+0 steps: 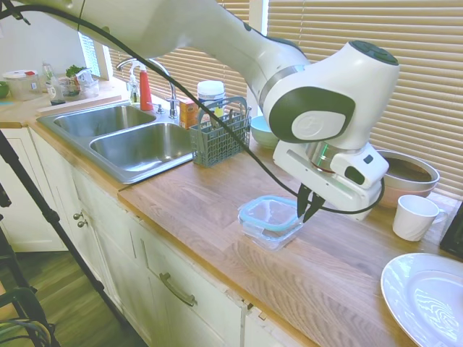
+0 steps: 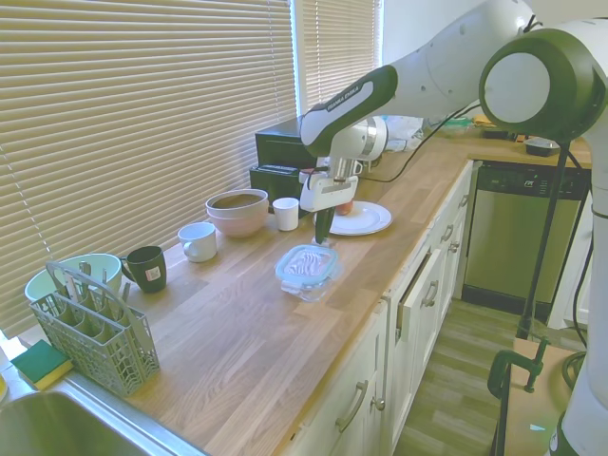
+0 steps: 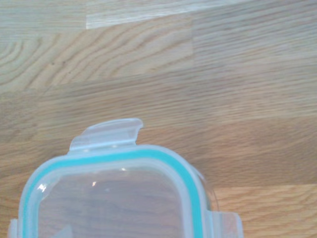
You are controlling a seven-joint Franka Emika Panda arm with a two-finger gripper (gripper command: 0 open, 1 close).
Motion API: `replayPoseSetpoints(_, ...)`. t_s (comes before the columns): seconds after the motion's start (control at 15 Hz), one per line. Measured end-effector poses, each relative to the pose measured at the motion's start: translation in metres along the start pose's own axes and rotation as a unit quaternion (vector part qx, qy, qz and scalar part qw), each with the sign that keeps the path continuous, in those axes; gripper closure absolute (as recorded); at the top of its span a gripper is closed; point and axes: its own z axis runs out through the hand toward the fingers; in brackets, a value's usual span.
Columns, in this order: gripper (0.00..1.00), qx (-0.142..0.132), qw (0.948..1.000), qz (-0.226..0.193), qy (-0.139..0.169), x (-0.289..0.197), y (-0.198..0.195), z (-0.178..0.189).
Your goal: Cover the lid of the food container
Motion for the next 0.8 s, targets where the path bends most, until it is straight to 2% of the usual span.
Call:
replayPoseSetpoints(0.27, 1.0, -0.002, 1.0, 0.005, -0.007, -0.003, 0.007, 0.01)
replayPoseSetpoints(0.8, 1.0, 0.015, 0.9995, 0.024, -0.014, -0.005, 0.015, 0.021)
